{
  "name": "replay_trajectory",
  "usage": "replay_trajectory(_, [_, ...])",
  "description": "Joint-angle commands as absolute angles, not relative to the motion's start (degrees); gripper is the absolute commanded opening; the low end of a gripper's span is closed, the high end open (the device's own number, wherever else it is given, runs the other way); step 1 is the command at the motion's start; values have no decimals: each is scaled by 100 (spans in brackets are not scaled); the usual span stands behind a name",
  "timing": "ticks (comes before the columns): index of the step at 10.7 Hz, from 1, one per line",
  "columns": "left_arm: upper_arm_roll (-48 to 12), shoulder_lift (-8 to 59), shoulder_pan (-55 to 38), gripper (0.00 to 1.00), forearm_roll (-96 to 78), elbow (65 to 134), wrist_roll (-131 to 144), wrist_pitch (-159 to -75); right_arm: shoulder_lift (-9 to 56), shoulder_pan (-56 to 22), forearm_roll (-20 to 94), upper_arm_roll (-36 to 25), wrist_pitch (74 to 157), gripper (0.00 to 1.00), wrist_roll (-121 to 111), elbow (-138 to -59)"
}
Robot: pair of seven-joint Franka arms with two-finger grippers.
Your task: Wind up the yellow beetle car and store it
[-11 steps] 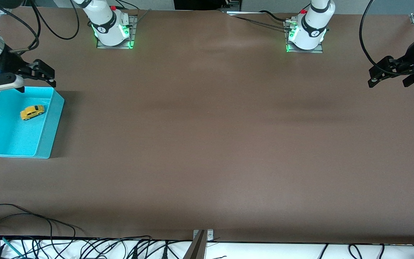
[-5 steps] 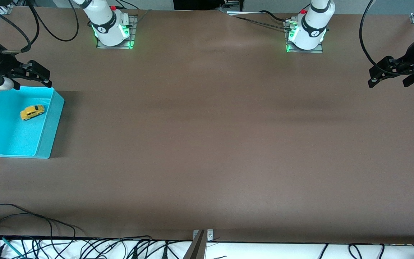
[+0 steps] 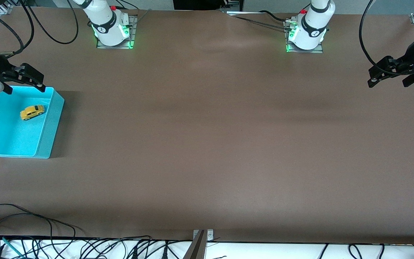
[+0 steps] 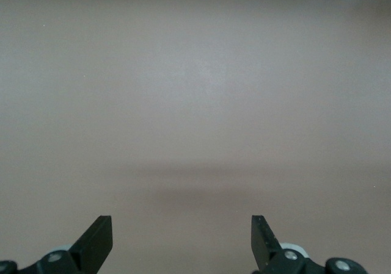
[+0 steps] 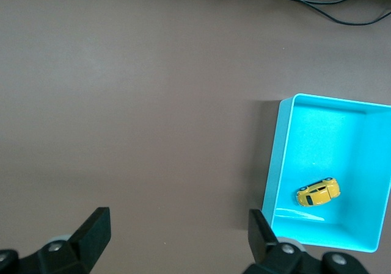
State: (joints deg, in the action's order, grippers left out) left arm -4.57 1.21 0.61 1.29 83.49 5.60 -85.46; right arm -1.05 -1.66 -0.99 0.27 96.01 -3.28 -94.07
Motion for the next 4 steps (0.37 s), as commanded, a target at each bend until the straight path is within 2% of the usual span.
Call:
replay_trajectory(1, [-457, 176, 18, 100, 264, 8200, 554, -8420, 0, -290, -176, -35, 9545, 100, -246, -9229])
replay_trajectory(4, [-466, 184, 9, 100, 264, 8200, 554, -8429, -9, -299, -193, -35, 9501, 100, -298, -9211])
